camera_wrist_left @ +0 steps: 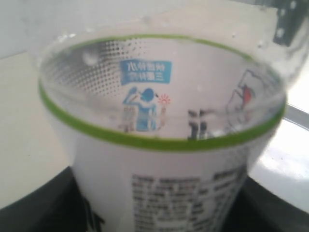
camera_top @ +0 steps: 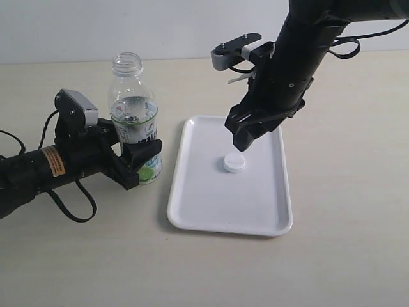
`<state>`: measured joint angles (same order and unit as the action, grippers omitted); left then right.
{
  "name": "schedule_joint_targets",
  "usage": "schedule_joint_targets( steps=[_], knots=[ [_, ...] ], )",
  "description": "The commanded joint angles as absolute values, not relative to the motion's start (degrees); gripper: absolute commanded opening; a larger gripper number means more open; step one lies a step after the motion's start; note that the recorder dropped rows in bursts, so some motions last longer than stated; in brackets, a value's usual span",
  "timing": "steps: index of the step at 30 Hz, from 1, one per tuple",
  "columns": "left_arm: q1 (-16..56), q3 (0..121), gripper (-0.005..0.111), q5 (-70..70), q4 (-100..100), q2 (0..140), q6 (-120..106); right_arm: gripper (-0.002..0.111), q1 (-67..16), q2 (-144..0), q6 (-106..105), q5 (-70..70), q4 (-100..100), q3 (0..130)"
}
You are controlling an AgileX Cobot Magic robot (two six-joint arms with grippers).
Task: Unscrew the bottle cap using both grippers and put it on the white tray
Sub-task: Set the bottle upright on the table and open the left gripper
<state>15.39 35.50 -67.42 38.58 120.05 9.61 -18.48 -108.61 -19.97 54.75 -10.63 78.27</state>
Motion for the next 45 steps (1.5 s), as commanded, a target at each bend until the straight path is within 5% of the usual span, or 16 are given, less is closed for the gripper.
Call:
schedule_joint_targets(
  steps=[1, 23, 45],
  knots=[
    [15.4, 36.2, 0.028, -70.0, 38.5, 119.8, 9.9, 0.068, -18.2, -107.9, -20.0, 54.9, -10.4, 77.9],
    [15.4, 36.2, 0.078, -70.0, 38.4, 119.8, 10.9, 0.068, -18.2, -107.9, -19.9, 57.0, -13.3, 77.9],
    [13.2, 28.8, 0.084, -70.0, 39.7, 115.1, 7.3, 0.068, -18.2, -104.9, -19.9, 58.8, -13.5, 77.9]
  ],
)
